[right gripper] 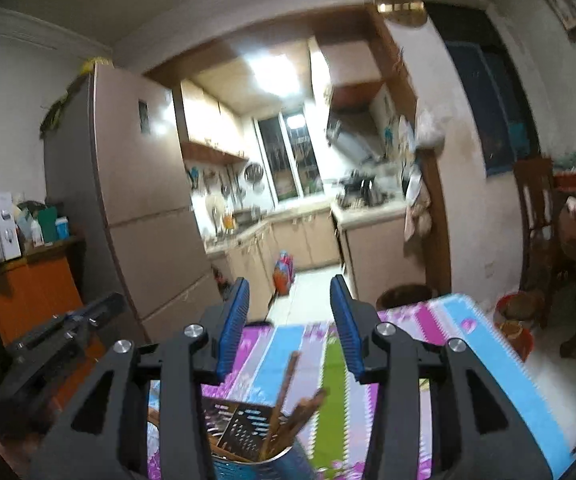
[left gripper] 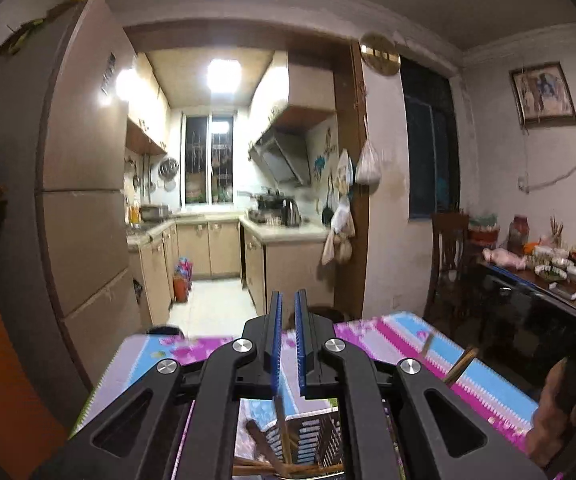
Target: Organize utensils
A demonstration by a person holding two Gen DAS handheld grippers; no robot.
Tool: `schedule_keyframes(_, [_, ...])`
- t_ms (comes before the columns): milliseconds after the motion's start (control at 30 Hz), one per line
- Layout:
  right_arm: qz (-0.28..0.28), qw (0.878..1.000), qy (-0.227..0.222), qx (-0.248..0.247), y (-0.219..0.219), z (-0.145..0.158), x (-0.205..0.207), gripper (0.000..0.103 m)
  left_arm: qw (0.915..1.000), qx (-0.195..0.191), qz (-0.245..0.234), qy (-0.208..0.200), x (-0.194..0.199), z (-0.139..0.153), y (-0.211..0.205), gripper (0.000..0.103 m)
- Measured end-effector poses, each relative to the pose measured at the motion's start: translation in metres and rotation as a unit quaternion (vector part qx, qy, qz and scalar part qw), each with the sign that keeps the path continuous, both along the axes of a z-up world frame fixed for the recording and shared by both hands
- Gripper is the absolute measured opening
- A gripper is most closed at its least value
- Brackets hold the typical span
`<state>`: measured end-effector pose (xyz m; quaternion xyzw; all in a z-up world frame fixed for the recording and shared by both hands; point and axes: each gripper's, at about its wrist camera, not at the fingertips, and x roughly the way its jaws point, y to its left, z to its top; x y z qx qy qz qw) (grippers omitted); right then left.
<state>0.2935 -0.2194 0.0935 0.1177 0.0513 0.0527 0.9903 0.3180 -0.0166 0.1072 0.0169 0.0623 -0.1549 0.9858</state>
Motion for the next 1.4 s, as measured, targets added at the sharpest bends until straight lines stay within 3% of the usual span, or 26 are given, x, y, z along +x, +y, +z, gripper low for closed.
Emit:
schedule_keyframes(100, [-0.027,0.999,-0.039,-0.023,-0.015,0.019,-0.043,0.043,0.9989,-0.027,0.008,-0.036,-0.034,0.029,0.024,0.017])
schedule_keyframes(167, [-0.047,0.996,-0.062,-0.034,-0.025,0.027,-0.077,0.058,0.9964,-0.038,0.028,-0.070,-0.070,0.045,0.041,0.056])
schedule_keyframes(233, [-0.065,0.994,-0.081,-0.041,-0.032,0.030,-0.117,0.099,0.9921,-0.029,0.050,-0.111,-0.112,0.052,0.054,0.083])
schedule_keyframes(267, [-0.079,0.992,-0.089,-0.047,-0.034,0.029,-0.143,0.097,0.9894,-0.020,0.060,-0.131,-0.133,0.052,0.059,0.094])
schedule_keyframes(300, [-0.088,0.991,-0.091,-0.053,-0.034,0.027,-0.160,0.097,0.9860,-0.003,0.074,-0.149,-0.158,0.050,0.064,0.097])
schedule_keyframes(367, [-0.102,0.989,-0.088,-0.067,-0.033,0.015,-0.197,0.098,0.9824,0.023,0.099,-0.156,-0.193,0.042,0.069,0.099])
schedule_keyframes(467, [-0.122,0.988,-0.047,-0.081,-0.026,-0.007,-0.230,0.098,0.9897,0.026,0.088,-0.110,-0.227,0.022,0.076,0.099])
schedule_keyframes(567, [-0.140,0.986,0.012,-0.094,-0.013,-0.036,-0.245,0.098,0.9973,0.020,0.069,0.020,-0.241,-0.019,0.073,0.099])
schedule_keyframes(633, [-0.150,0.985,0.022,-0.078,-0.004,-0.057,-0.255,0.098,0.9961,0.019,0.063,0.058,-0.249,-0.047,0.064,0.099])
schedule_keyframes(767, [-0.128,0.988,0.070,-0.051,0.016,-0.096,-0.250,0.098,0.9891,0.079,0.111,0.055,-0.267,-0.100,0.032,0.099])
schedule_keyframes(900, [-0.142,0.980,0.108,-0.083,0.044,-0.117,-0.250,0.098,0.9862,0.090,0.113,0.080,-0.275,-0.125,0.021,0.099])
schedule_keyframes(1100, [-0.128,0.983,0.099,-0.087,0.057,-0.118,-0.264,0.098,0.9882,0.064,0.096,0.101,-0.269,-0.123,0.021,0.098])
schedule_keyframes(1400, [-0.115,0.983,0.110,-0.096,0.058,-0.119,-0.264,0.098,0.9867,0.061,0.110,0.102,-0.268,-0.127,0.023,0.099])
